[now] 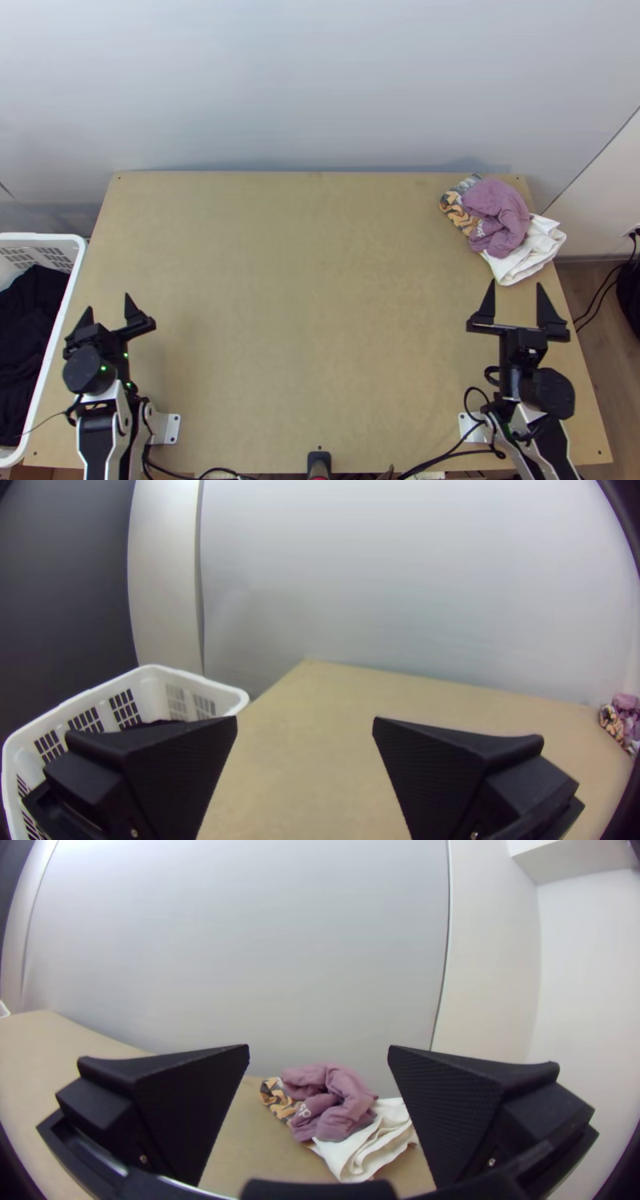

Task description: Fold the t-shirt

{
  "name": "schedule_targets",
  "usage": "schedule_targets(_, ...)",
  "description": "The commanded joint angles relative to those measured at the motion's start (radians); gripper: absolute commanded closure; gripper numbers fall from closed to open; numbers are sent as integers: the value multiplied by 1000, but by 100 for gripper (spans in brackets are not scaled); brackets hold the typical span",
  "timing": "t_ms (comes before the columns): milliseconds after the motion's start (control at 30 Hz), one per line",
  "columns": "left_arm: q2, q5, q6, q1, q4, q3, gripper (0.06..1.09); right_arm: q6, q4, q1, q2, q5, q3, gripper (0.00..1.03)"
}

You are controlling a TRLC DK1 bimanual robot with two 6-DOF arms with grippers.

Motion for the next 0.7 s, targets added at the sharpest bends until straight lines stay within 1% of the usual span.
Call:
schedule_targets(0,224,-13,-18,22,21,202,10,-81,-34,58,138,76,152,6)
schedule_targets(100,414,-16,-40,119,-4,344,10,-65,-108,58,216,82,235,6)
schedule_targets(233,596,-9,-78,234,-11,496,10,19,-214,55,328,88,353,6)
schedule_targets(267,636,-9,-91,261,-11,525,10,39,-246,55,358,92,382,4)
schedule_targets(367,748,-4,-115,366,-13,598,10,116,-330,39,452,93,470,4)
schedule_targets(433,820,8,-126,447,-15,637,10,142,-370,23,515,96,517,4)
schedule_targets(533,934,68,-129,593,-1,679,10,192,-427,-22,585,96,566,4)
schedule_targets(667,1104,115,-129,775,70,702,10,220,-433,-34,605,95,571,4)
